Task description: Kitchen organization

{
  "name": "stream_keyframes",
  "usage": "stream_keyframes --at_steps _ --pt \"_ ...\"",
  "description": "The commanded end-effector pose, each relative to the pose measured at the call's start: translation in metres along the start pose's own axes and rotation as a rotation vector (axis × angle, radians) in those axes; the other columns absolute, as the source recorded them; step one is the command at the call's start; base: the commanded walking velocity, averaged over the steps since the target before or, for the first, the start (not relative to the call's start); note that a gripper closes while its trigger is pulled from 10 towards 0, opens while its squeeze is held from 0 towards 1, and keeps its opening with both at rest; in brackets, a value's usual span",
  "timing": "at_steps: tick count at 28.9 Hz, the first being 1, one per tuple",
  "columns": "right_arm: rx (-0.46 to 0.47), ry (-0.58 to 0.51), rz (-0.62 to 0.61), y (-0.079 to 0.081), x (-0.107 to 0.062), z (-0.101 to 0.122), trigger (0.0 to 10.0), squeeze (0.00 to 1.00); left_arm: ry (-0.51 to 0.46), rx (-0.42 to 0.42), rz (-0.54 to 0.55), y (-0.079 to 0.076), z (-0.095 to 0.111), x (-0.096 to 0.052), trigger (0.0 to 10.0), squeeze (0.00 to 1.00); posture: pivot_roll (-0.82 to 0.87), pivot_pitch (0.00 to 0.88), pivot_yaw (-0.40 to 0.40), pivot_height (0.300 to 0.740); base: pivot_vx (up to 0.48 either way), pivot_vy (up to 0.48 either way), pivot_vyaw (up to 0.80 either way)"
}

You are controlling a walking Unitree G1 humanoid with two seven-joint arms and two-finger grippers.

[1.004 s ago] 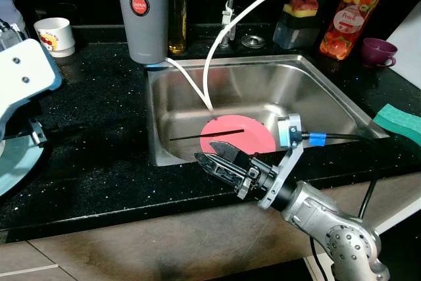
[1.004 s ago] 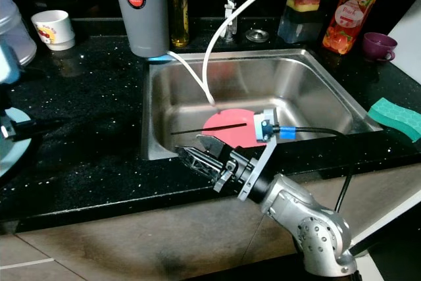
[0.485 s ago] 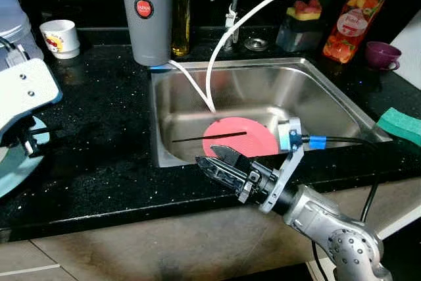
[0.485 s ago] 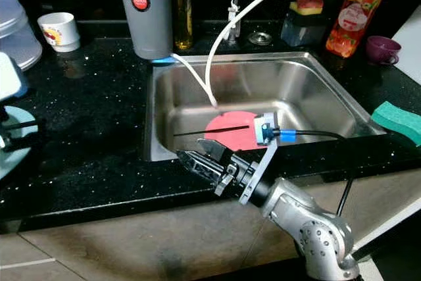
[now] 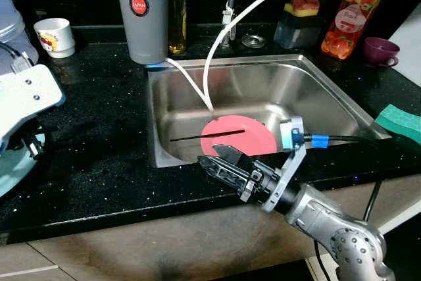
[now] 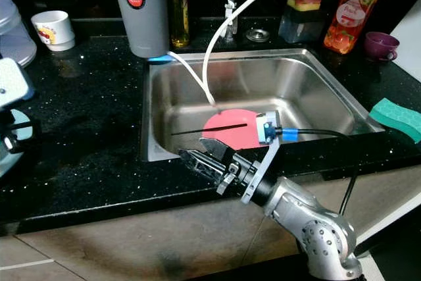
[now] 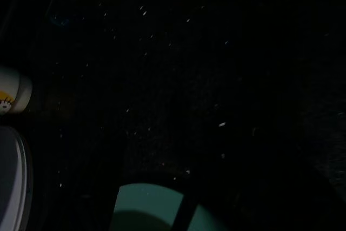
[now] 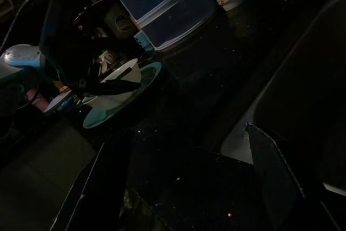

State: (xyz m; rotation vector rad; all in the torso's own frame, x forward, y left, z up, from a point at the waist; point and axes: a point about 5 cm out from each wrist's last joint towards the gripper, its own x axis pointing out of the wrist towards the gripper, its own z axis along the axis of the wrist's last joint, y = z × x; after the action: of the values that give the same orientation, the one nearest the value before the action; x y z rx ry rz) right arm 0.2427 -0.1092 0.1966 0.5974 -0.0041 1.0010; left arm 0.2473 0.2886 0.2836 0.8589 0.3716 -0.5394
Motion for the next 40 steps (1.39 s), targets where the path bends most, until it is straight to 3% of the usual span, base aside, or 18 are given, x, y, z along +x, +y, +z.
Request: stream_keyframes --at_steps 1,9,10,11,33,40 --pt "-0.012 -0.004 0.001 0.002 -0.001 0.005 10.0 0.00 0.035 0.008 0.019 0.001 -0.007 0.004 10.0 0.00 0.10 0.029 -0.070 0.740 0.000 0.000 0.00" --pt "-0.013 -0.010 0.000 0.002 -0.001 0.006 10.0 0.00 0.029 -0.015 0.012 0.000 -0.013 0.010 9.8 0.00 0.09 0.026 -0.067 0.740 0.000 0.000 0.00" --pt "-0.014 -0.011 0.001 0.002 0.000 0.006 10.0 0.00 0.026 -0.019 0.006 0.000 -0.014 0.011 6.0 0.00 0.09 0.026 -0.067 0.740 0.000 0.000 0.00" --pt "-0.015 -0.013 0.001 0.002 0.000 0.007 10.0 0.00 0.027 -0.023 -0.004 -0.001 -0.015 0.011 0.0 0.00 0.09 0.024 -0.066 0.740 0.000 0.000 0.00" --pt "-0.018 -0.031 -0.006 0.000 0.002 0.010 10.0 0.00 0.019 -0.010 0.008 0.004 -0.016 0.007 0.0 0.00 0.09 0.019 -0.066 0.740 0.000 0.000 0.00" --pt "-0.009 -0.052 -0.031 -0.002 0.003 0.012 10.0 0.00 -0.045 0.071 0.199 0.030 0.002 -0.003 0.0 0.00 0.10 0.021 -0.062 0.740 0.000 0.000 0.00"
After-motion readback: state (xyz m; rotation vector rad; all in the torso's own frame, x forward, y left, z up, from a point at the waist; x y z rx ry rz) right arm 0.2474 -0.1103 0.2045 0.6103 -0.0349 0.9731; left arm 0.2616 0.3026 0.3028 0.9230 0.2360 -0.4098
